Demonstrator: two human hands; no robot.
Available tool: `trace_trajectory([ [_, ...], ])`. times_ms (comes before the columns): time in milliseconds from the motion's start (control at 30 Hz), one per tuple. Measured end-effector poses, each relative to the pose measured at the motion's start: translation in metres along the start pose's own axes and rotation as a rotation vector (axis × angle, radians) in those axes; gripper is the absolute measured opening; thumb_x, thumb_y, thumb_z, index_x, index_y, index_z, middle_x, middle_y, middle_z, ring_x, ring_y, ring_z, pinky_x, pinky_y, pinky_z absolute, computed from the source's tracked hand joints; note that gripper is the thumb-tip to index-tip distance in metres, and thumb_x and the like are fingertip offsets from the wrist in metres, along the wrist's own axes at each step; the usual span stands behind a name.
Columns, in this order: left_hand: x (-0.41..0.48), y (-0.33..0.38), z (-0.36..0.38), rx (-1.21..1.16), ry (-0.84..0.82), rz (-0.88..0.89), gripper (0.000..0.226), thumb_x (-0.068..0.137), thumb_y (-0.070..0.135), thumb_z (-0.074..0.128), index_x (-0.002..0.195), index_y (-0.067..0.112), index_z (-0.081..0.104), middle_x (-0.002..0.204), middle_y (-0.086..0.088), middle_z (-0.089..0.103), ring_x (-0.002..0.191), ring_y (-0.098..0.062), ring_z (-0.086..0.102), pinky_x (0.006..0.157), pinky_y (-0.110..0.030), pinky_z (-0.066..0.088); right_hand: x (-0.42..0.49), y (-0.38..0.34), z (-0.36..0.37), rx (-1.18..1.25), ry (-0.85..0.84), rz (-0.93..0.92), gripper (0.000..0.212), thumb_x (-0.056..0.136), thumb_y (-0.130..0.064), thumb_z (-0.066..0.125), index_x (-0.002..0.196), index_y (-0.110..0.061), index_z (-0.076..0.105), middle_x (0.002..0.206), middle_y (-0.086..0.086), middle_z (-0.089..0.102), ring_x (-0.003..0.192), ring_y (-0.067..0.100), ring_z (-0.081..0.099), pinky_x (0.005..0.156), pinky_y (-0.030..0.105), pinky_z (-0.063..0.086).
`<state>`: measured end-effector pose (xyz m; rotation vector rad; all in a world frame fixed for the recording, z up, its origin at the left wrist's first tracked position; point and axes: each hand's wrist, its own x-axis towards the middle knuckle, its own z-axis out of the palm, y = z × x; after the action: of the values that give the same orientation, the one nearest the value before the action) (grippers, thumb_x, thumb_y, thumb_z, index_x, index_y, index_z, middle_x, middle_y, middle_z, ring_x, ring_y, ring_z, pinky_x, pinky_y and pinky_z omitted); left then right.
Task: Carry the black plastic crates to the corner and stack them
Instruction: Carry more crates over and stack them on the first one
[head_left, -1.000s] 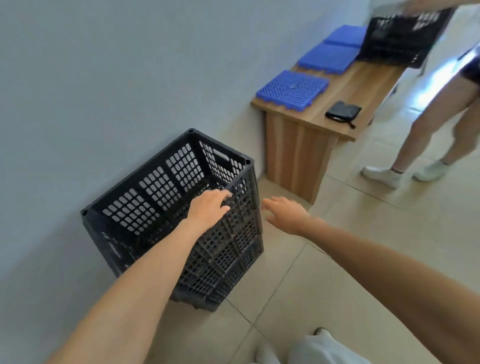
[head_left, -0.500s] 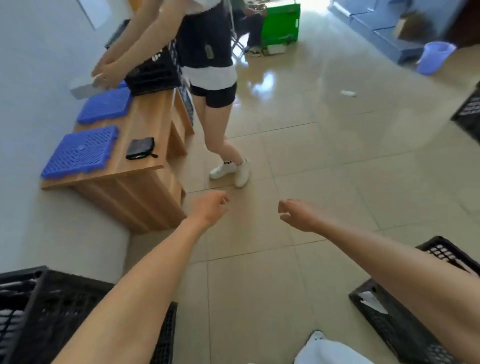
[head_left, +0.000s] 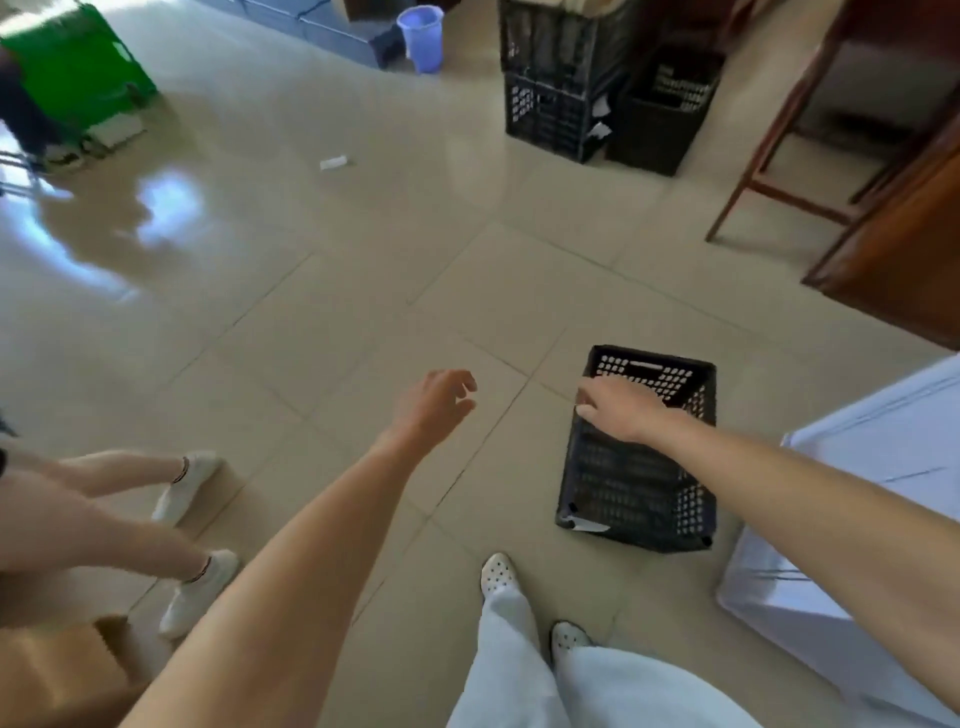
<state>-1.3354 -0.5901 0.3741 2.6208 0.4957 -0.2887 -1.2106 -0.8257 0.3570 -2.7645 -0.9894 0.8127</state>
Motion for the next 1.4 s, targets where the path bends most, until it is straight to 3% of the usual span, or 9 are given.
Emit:
trace_trajectory([
  [300, 0.146, 0.064, 0.033, 0.08, -0.155, 0.197, 0.024, 0.09, 0.03, 0.061, 0.114, 0.027, 0.065, 0.112, 0.007, 0.067, 0.106, -0.017, 0.061, 0.072, -0.026, 0.039, 0.042, 0.105, -0.017, 0.196, 0.098, 0.343, 0.017, 0.097, -0.026, 0.044, 0.104, -0.02, 0.058, 0.109, 0.002, 0.063, 0.099, 0.023, 0.058, 0.08, 0.037, 0.048],
  [400, 0.175, 0.088, 0.066, 0.083, -0.205, 0.22, 0.027, 0.089, 0.03, 0.062, 0.116, 0.027, 0.064, 0.113, 0.006, 0.068, 0.106, -0.018, 0.061, 0.075, -0.029, 0.043, 0.05, 0.144, 0.001, 0.252, 0.113, 0.439, 0.015, 0.098, -0.024, 0.043, 0.101, -0.019, 0.057, 0.105, 0.002, 0.063, 0.094, 0.022, 0.058, 0.081, 0.039, 0.05],
  [533, 0.208, 0.109, 0.126, 0.059, -0.266, 0.183, 0.032, 0.089, 0.033, 0.062, 0.12, 0.026, 0.06, 0.116, 0.005, 0.066, 0.104, -0.018, 0.061, 0.075, -0.029, 0.044, 0.06, 0.208, 0.04, 0.292, 0.079, 0.557, 0.014, 0.099, -0.025, 0.043, 0.1, -0.017, 0.055, 0.1, 0.003, 0.062, 0.087, 0.021, 0.057, 0.068, 0.031, 0.044],
  [800, 0.274, 0.113, 0.255, -0.054, -0.267, -0.016, 0.043, 0.088, 0.039, 0.066, 0.127, 0.025, 0.055, 0.119, 0.002, 0.064, 0.105, -0.016, 0.06, 0.07, -0.026, 0.039, 0.111, 0.327, 0.124, 0.319, -0.037, 0.657, 0.028, 0.099, -0.037, 0.038, 0.114, -0.016, 0.049, 0.092, 0.001, 0.057, 0.069, 0.013, 0.049, 0.05, 0.024, 0.028],
  [900, 0.294, 0.105, 0.315, -0.106, -0.27, -0.111, 0.053, 0.087, 0.04, 0.067, 0.135, 0.023, 0.049, 0.127, -0.002, 0.061, 0.113, -0.019, 0.058, 0.077, -0.028, 0.042, 0.143, 0.36, 0.166, 0.366, -0.041, 0.696, 0.037, 0.098, -0.04, 0.04, 0.121, -0.013, 0.048, 0.09, -0.002, 0.055, 0.073, 0.015, 0.053, 0.052, 0.025, 0.031],
  [1033, 0.305, 0.083, 0.39, -0.19, -0.35, -0.245, 0.078, 0.085, 0.038, 0.07, 0.149, 0.018, 0.03, 0.148, -0.008, 0.041, 0.132, -0.027, 0.045, 0.1, -0.042, 0.043, 0.168, 0.39, 0.233, 0.478, -0.096, 0.804, 0.048, 0.098, -0.037, 0.046, 0.134, -0.005, 0.042, 0.12, 0.013, 0.058, 0.099, 0.03, 0.059, 0.069, 0.03, 0.041],
  [1200, 0.321, 0.045, 0.479, -0.231, -0.467, -0.424, 0.103, 0.084, 0.041, 0.071, 0.156, 0.013, 0.003, 0.161, -0.009, 0.016, 0.146, -0.03, 0.023, 0.115, -0.048, 0.03, 0.193, 0.416, 0.319, 0.538, -0.189, 1.006, 0.066, 0.1, -0.036, 0.046, 0.149, 0.001, 0.02, 0.148, 0.02, 0.037, 0.123, 0.036, 0.051, 0.093, 0.039, 0.045],
  [1300, 0.326, 0.034, 0.516, -0.399, -0.401, -0.492, 0.088, 0.082, 0.036, 0.075, 0.15, 0.012, 0.024, 0.149, -0.012, 0.041, 0.133, -0.032, 0.045, 0.108, -0.049, 0.042, 0.199, 0.421, 0.359, 0.615, -0.08, 1.019, 0.06, 0.099, -0.03, 0.05, 0.144, 0.001, 0.025, 0.141, 0.02, 0.044, 0.118, 0.036, 0.053, 0.094, 0.042, 0.047],
  [1400, 0.334, 0.039, 0.522, -0.459, -0.296, -0.549, 0.06, 0.081, 0.036, 0.076, 0.125, 0.01, 0.045, 0.122, -0.011, 0.06, 0.107, -0.029, 0.061, 0.093, -0.046, 0.053, 0.204, 0.42, 0.362, 0.591, 0.044, 1.076, 0.05, 0.097, -0.027, 0.053, 0.136, -0.001, 0.035, 0.135, 0.017, 0.047, 0.109, 0.033, 0.058, 0.084, 0.04, 0.052],
])
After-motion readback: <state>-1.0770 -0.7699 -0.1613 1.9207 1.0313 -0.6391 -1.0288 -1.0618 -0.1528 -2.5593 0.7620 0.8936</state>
